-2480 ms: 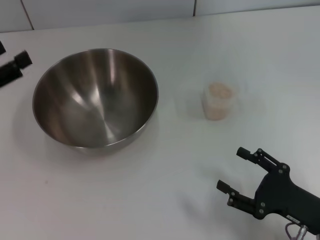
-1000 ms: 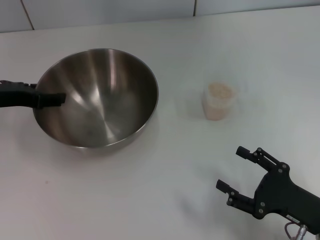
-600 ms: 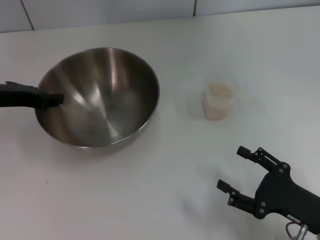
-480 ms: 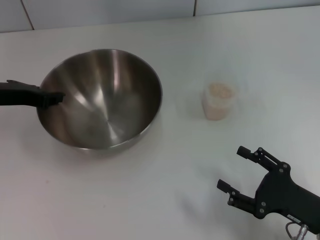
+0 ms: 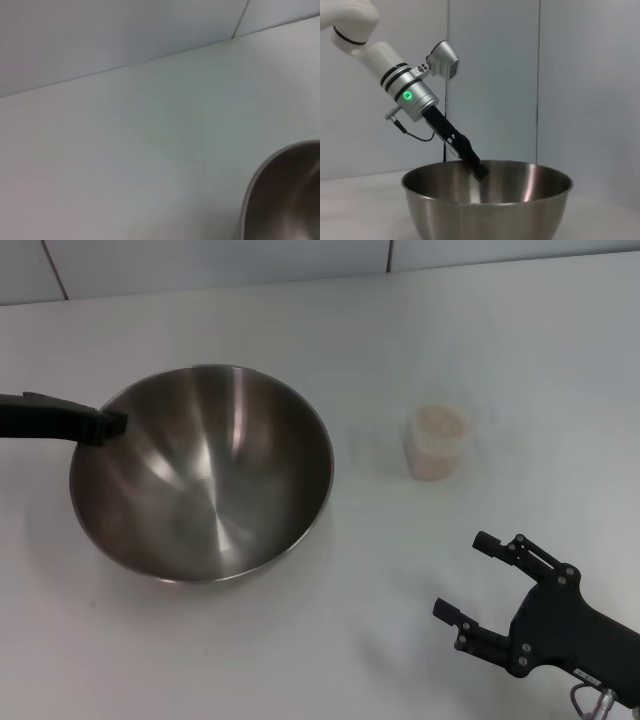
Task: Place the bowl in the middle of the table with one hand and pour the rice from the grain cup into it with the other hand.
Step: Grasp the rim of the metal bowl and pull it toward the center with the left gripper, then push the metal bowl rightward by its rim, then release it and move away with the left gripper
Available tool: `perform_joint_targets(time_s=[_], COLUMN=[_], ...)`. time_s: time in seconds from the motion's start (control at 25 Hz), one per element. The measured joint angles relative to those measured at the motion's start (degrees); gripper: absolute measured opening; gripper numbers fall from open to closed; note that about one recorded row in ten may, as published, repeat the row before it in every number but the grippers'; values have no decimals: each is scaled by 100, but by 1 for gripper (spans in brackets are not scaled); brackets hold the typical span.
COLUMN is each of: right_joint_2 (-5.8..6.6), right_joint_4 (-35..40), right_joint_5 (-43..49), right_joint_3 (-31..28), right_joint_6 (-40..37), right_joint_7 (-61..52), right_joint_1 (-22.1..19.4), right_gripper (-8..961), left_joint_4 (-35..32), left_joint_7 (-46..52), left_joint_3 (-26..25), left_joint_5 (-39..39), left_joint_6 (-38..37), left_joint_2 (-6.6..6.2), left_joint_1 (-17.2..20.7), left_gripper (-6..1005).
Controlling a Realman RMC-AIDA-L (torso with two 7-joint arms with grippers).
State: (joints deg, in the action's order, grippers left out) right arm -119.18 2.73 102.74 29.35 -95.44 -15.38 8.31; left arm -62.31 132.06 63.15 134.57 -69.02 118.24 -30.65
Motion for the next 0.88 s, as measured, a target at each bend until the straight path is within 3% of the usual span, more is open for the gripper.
perform_joint_targets(time_s=[0.24,0.56,0.6,0.84,0.88], right_joint_2=[0,0,1,7,7], right_joint_4=[0,0,0,0,0], right_joint_5=[0,0,0,0,0], right_joint_3=[0,0,0,0,0], right_joint_6=[-26,-80,-106,-118,-119], right_joint_7=[0,0,0,0,0], right_joint_1=[3,12,18,21,21], right_gripper=[825,825,825,826,826], left_joint_4=[117,387,849,1271,1425], left_joint_7=[-174,-295,-426,-554,-588], left_joint_3=[-632,-619,-593,-555,-330], left_joint_5=[-88,-180,-180,-179,-181], left_joint_6=[-423,-366,-189,38,352], left_joint_2=[-9,19,23,29,32], left_joint_1=[-309,-690,-946,-1126,-1138], left_gripper=[36,54,59,92,97])
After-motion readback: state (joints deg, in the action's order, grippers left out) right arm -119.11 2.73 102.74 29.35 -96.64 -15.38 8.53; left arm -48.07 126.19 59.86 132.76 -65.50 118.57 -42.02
